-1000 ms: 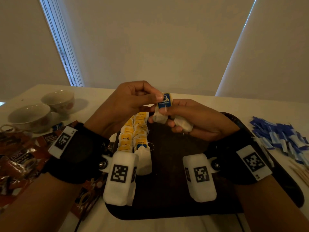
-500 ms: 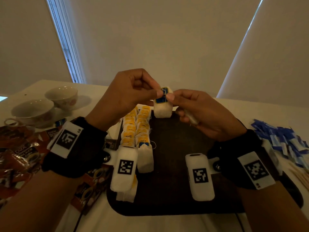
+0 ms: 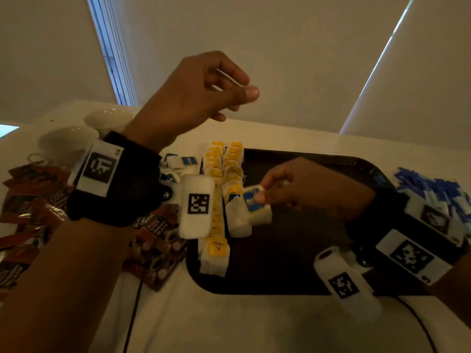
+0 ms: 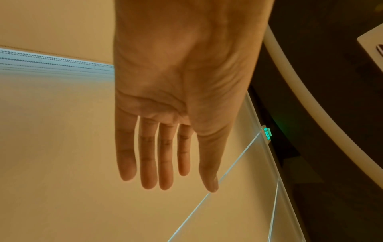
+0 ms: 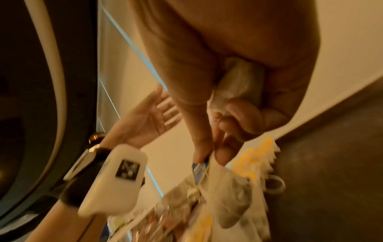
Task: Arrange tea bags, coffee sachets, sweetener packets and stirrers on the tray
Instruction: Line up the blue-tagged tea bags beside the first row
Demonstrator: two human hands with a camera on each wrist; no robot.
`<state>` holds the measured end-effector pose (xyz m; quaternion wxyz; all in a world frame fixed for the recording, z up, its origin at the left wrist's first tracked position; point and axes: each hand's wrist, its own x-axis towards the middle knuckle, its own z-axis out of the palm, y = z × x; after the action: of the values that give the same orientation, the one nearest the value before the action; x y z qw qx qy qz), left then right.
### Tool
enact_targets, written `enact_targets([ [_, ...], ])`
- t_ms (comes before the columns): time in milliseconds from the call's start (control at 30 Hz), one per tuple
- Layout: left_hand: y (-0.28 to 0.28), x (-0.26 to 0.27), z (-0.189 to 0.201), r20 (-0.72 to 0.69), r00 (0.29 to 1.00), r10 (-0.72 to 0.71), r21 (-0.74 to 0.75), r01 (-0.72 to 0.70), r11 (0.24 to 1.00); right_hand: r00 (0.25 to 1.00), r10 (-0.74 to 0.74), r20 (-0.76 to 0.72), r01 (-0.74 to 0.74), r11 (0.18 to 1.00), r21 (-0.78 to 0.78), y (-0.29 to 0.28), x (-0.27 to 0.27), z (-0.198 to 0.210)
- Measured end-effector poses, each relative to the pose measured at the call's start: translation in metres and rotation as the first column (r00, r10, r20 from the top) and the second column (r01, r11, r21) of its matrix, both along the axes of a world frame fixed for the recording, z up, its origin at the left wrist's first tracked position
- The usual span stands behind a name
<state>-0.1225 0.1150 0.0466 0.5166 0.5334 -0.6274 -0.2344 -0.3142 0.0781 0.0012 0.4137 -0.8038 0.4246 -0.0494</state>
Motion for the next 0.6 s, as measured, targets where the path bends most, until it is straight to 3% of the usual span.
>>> enact_targets([
  [133, 0.002, 0.010, 0.004, -0.007, 0.999, 0.048, -0.053, -0.049, 0.997, 0.991, 0.069, -0.113, -0.050, 0.986, 0.161, 0.009, 0.006, -0.012],
  [267, 0.002, 0.014, 0.004, 0.000, 0.999, 0.054, -0.078, -0.053, 0.996, 0.987, -0.009, -0.163, 0.065, 0.937, 0.344, 0.009, 0.015, -0.022],
  [367, 0.001, 0.014, 0.004, 0.011, 0.999, 0.044, -0.092, -0.043, 0.995, 0.977, -0.075, -0.201, 0.143, 0.927, 0.346, 0.008, 0.019, -0.028],
  [600, -0.001, 0.016, 0.003, 0.035, 0.999, 0.030, -0.104, -0.026, 0.994, 0.972, -0.117, -0.206, 0.169, 0.951, 0.258, 0.003, 0.025, -0.029],
])
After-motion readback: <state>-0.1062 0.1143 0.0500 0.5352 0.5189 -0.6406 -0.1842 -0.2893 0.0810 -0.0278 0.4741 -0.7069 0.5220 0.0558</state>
